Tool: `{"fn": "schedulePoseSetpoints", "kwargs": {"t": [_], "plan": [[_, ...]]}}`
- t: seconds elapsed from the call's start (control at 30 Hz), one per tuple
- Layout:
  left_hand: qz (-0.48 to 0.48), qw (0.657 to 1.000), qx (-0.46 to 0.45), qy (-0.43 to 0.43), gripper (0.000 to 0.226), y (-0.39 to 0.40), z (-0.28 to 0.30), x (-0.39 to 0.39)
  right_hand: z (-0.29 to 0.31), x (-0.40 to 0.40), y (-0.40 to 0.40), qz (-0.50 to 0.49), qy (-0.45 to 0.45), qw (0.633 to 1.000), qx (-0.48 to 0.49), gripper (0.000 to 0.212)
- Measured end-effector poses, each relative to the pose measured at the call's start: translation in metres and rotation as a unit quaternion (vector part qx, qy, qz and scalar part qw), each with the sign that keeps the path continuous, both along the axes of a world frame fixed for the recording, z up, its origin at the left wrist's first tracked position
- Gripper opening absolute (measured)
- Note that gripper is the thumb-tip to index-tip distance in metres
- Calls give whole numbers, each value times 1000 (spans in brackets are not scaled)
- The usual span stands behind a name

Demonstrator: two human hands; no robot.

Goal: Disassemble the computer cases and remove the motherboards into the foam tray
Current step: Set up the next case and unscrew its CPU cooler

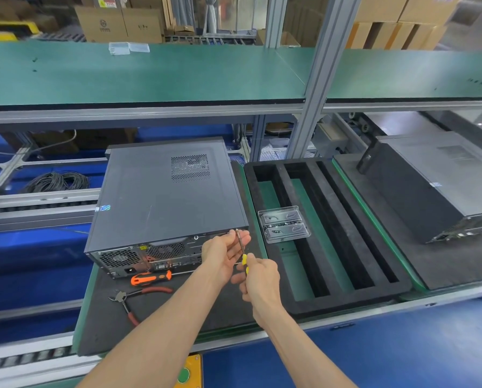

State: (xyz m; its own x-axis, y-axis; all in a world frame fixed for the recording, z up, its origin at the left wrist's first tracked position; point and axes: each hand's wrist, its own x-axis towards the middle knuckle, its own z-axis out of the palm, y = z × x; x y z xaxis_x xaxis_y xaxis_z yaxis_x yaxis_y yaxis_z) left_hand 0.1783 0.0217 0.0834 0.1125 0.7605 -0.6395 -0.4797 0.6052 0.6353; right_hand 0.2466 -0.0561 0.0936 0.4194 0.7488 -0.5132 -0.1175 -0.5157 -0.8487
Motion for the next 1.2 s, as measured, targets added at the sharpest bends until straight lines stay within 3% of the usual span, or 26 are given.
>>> {"fn": "schedulePoseSetpoints", "kwargs": {"t": [0.13, 0.3, 0.53, 0.77, 0.97, 1.07, 1.2], "plan": [[9, 1000, -13, -1, 17, 1, 0, 2, 1, 0, -3, 7, -12, 1000, 16, 19], [8, 1000, 4, 3, 15, 0, 0, 2, 3, 2, -1, -10, 28, 1000, 4, 23], [31, 999, -10, 3, 11, -1, 0, 5, 2, 3, -4, 13, -37, 999, 12, 28], [201, 979, -28, 17, 19, -9, -4, -3, -5, -3, -16, 45, -54, 997, 32, 24], [184, 975, 5, -125, 31, -14, -14, -63, 1, -40, -7, 84, -27, 995, 47, 34], [155, 983, 16, -93, 41, -15, -19, -93, 1, -67, -4, 107, 0, 994, 33, 35], [154, 988, 29, 5, 31, -24, -22, -133, -2, -112, -5, 136, 80, 987, -5, 29]]}}
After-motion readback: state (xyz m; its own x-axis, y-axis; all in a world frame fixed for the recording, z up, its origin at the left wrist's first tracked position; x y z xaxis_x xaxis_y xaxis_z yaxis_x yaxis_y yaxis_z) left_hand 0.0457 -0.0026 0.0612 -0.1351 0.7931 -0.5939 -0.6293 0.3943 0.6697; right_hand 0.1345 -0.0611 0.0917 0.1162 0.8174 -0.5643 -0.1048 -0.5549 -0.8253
